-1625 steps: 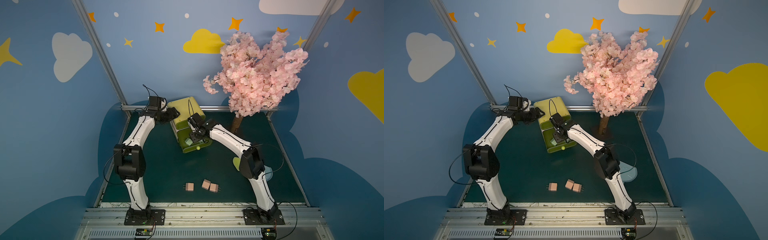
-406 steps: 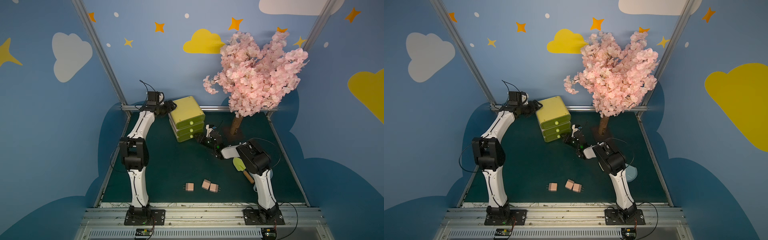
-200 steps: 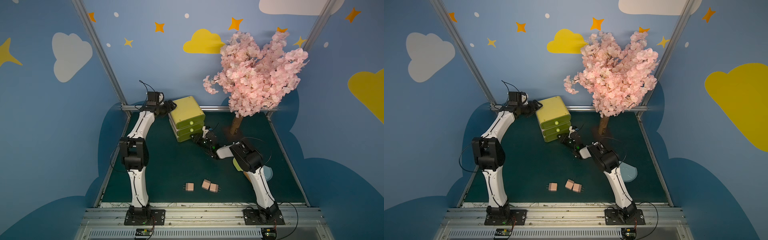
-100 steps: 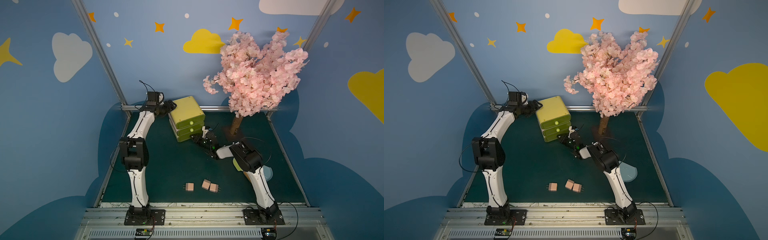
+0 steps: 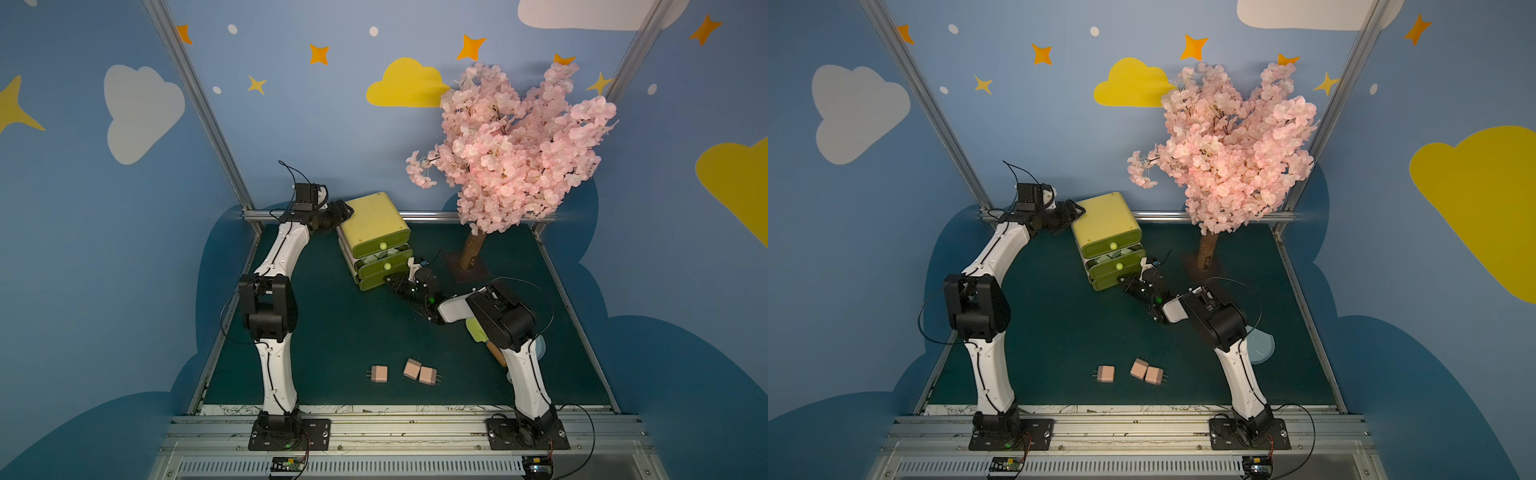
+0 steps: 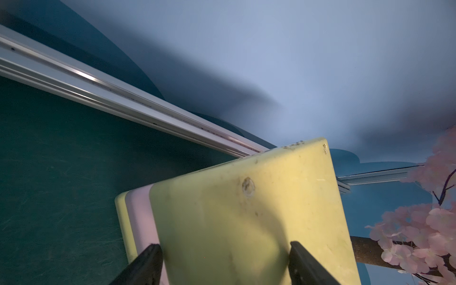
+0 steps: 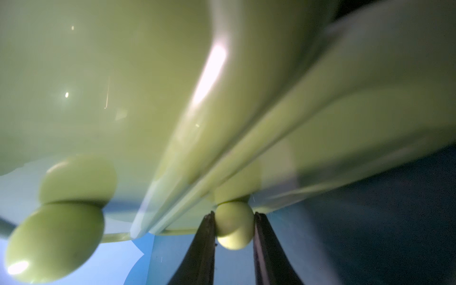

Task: Place the plugs into the drawer by color
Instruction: Open the drawer in the storage box.

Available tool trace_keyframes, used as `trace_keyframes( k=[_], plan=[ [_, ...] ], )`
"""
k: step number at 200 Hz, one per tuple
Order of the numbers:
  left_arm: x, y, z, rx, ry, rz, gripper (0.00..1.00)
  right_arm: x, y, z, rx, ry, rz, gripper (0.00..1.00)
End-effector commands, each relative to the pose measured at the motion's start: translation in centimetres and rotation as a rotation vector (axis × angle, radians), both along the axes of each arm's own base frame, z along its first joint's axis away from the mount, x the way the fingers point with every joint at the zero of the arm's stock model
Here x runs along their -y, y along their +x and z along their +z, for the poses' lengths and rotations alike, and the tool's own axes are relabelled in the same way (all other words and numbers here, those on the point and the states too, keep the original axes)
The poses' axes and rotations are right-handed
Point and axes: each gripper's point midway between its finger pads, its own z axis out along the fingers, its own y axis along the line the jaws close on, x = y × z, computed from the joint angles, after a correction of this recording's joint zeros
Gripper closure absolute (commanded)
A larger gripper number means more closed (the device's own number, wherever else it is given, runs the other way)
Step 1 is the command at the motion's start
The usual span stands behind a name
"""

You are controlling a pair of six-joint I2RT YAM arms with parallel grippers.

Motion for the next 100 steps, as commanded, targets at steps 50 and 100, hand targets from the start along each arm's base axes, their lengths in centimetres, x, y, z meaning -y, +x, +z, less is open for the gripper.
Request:
trace_keyframes(
  k=[50,100],
  plan=[
    [-1.2,-2.6,-7.2,-0.236,0.065,0.029,0.19,3.2,-3.1,0.6,-0.036,-0.098,-0.024,0.96],
    [-1.1,-2.7,-6.9,-0.231,0.067,0.026,0.19,4.9,-5.8,-1.2,-0.085,-0.147,-0.013,0.96]
  ],
)
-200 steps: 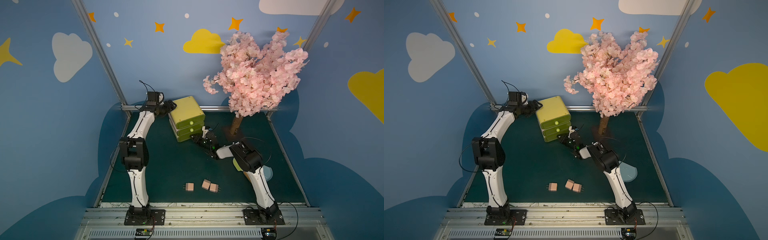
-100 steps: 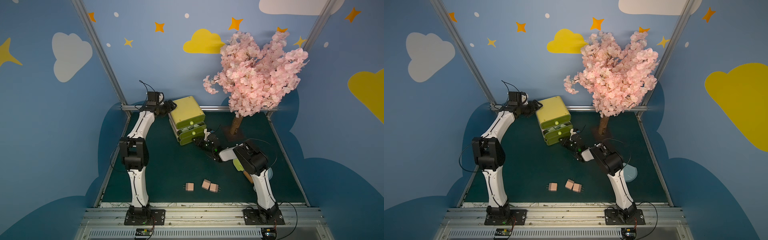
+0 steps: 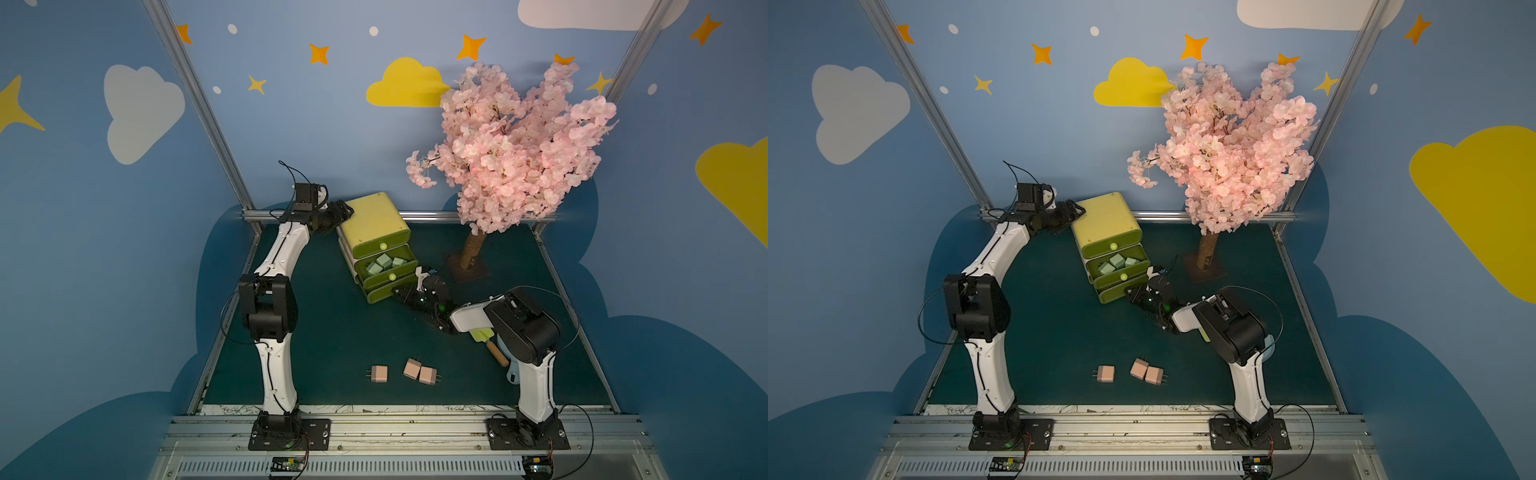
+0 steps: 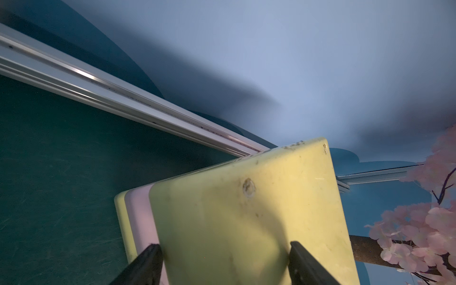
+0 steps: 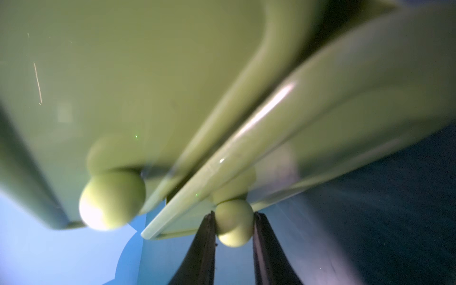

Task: Place the plugs into the drawer by color
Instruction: Open the drawer in the storage box.

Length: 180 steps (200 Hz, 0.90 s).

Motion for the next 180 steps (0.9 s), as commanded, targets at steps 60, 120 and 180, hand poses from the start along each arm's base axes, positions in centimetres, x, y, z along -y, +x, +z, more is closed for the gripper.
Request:
trace_keyframes(
  k=[60,120,180],
  plan=[
    [-1.1,-2.7,-6.9,-0.227,0.077,0.027,0.19,2.2,-2.8,-1.1,-0.012,-0.085,0.007,0.94],
    [-1.0,-2.7,-6.8,-0.227,0.076,0.025,0.19,2.2,-4.2,-2.5,-0.047,-0.101,0.037,0.90],
    [-0.9,-2.7,-6.7,-0.225,0.074,0.024,0.19,1.8,-5.3,-2.5,-0.061,-0.127,0.079,0.85]
  ],
)
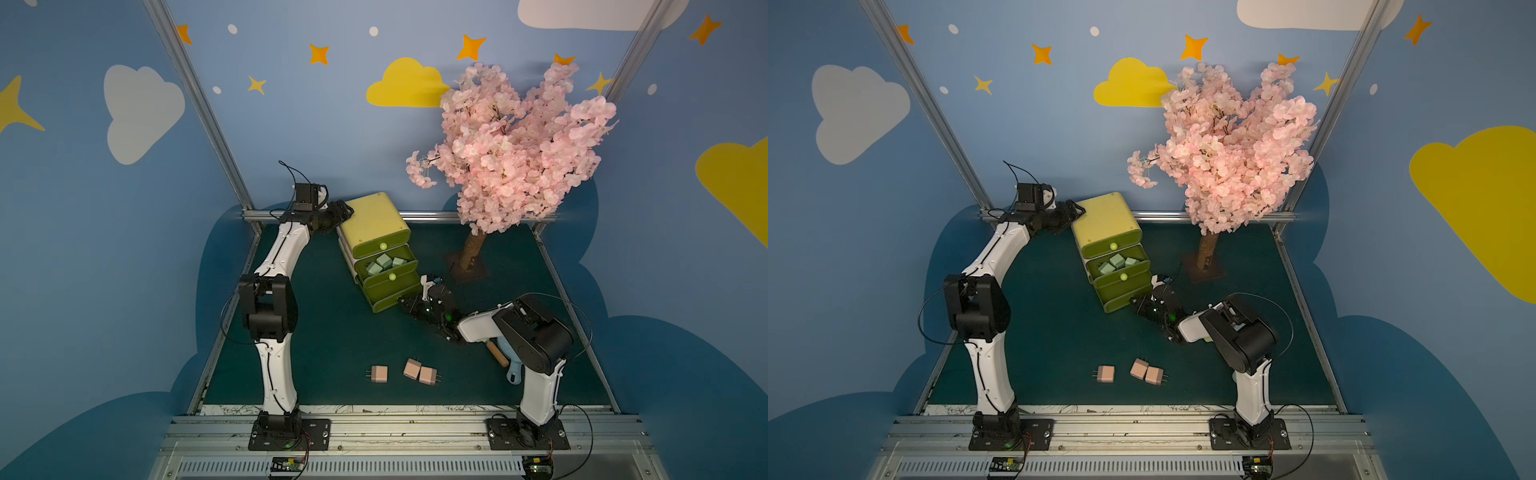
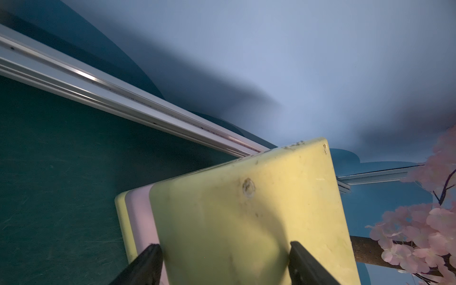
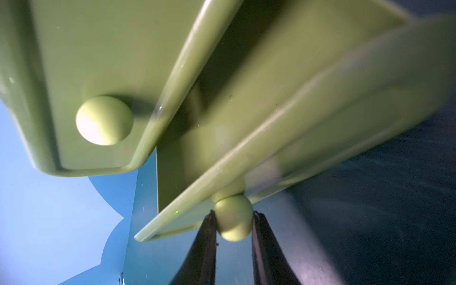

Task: Place the plugs into the drawer by color
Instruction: Open the drawer in the storage box.

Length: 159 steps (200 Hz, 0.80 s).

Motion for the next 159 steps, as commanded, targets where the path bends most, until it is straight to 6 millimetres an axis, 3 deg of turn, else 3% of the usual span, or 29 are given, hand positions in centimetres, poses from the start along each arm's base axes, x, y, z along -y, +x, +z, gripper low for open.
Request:
trace_keyframes(
  k=[1,34,50,85,99,121,159],
  plan=[
    [-1.0,-2.7,-6.7,-0.224,0.071,0.023,0.19,0.5,-2.1,-2.0,-0.064,-0.075,0.046,0.85],
    [-0.8,-2.7,-6.7,-0.224,0.071,0.020,0.19,0.4,-2.6,-2.8,-0.090,-0.080,0.063,0.78],
    [-0.6,-2.7,-6.7,-0.224,0.071,0.016,0.19,0.6,-2.6,-2.6,-0.082,-0.082,0.070,0.64],
    [-0.4,-2.7,-6.7,-0.223,0.072,0.014,0.19,2.0,-2.1,-0.2,0.033,-0.116,0.071,0.38],
    [-0.2,-2.8,-6.7,-0.223,0.074,0.012,0.19,2.6,-1.8,0.6,0.058,-0.117,0.074,0.38],
    [-0.2,-2.8,-6.8,-0.225,0.076,0.011,0.19,2.6,-1.8,2.4,0.127,-0.132,0.106,0.49],
    [-0.2,-2.7,-6.6,-0.220,0.074,0.010,0.19,2.4,-0.6,4.9,0.320,-0.285,0.148,0.56]
  ],
)
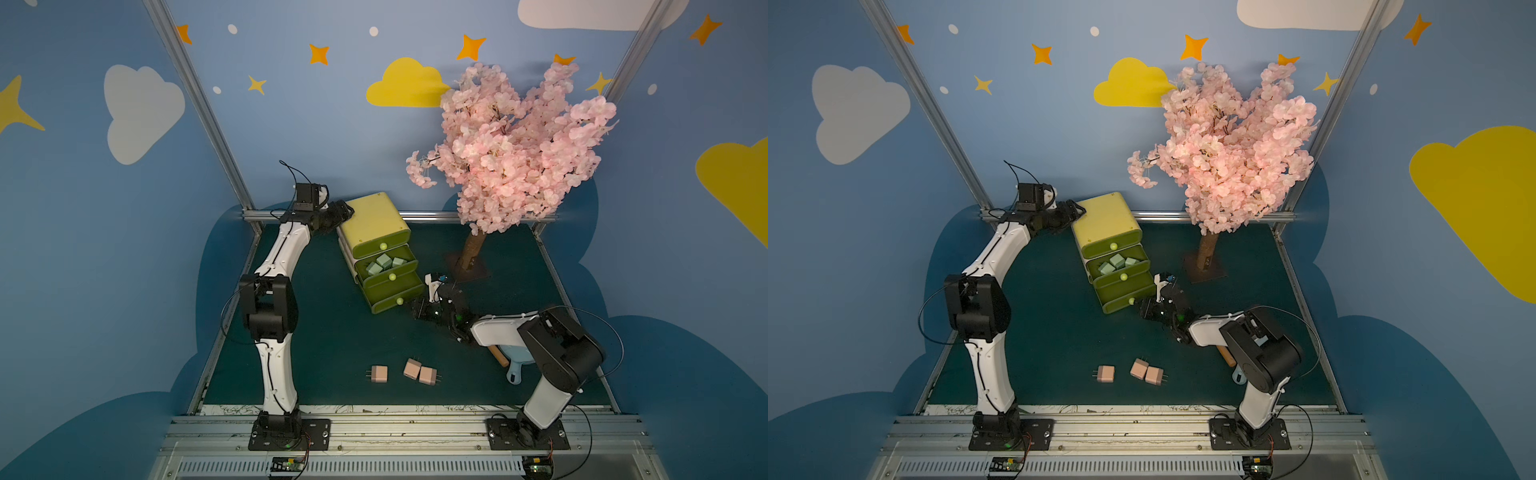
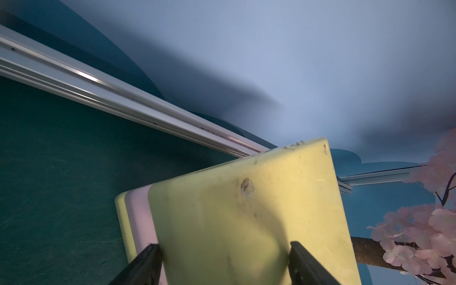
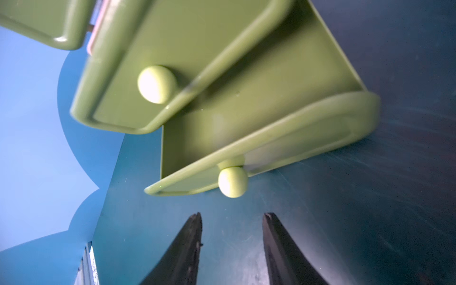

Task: Place the plugs into the drawer by color
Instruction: Open the drawer in the storage box, then close the drawer in the storage box.

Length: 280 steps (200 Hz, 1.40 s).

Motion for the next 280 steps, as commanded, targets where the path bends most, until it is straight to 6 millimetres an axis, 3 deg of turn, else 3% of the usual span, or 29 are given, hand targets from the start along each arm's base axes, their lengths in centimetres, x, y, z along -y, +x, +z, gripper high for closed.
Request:
trace_keyframes(
  k=[1,36,64,116,203,280],
  plan=[
    [-0.5,-2.7,-6.6,-0.221,0.068,0.013,0.19,-0.2,1.1,2.1,0.161,-0.120,0.042,0.56],
    [-0.4,-2.8,-6.8,-0.226,0.068,0.009,0.19,-1.1,2.8,4.8,0.301,-0.211,0.078,0.58],
    [-0.5,-2.7,-6.7,-0.222,0.070,0.010,0.19,-2.5,3.5,5.8,0.362,-0.258,0.106,0.59],
    [-0.4,-2.8,-6.6,-0.223,0.071,0.008,0.19,-5.4,4.2,5.1,0.435,-0.360,0.144,0.61],
    [-0.4,-2.8,-6.7,-0.226,0.069,0.008,0.19,-6.5,5.2,4.1,0.564,-0.469,0.090,0.61],
    [-0.4,-3.0,-6.9,-0.230,0.084,0.005,0.19,-8.4,7.3,5.4,0.599,-0.431,0.050,0.61]
  ],
)
